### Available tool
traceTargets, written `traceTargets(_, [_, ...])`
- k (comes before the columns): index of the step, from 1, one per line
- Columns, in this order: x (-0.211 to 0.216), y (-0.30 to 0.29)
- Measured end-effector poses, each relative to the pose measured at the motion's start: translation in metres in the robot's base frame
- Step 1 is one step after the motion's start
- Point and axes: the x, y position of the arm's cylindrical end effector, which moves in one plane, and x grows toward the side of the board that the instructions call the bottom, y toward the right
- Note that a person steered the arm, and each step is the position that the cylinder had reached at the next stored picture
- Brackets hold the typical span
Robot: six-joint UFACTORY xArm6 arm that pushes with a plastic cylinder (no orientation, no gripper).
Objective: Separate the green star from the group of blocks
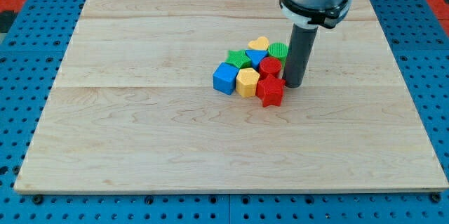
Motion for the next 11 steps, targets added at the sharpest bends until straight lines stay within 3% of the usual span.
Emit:
traceTargets(2, [-0.019,-0.065])
traceTargets(4, [-0.016,-0.073])
traceTargets(5, [-0.014,-0.125])
traceTargets(6, [-0.012,-0.124])
traceTargets(8, [-0.037,-0.175])
traceTargets(11, [-0.089,-0.207])
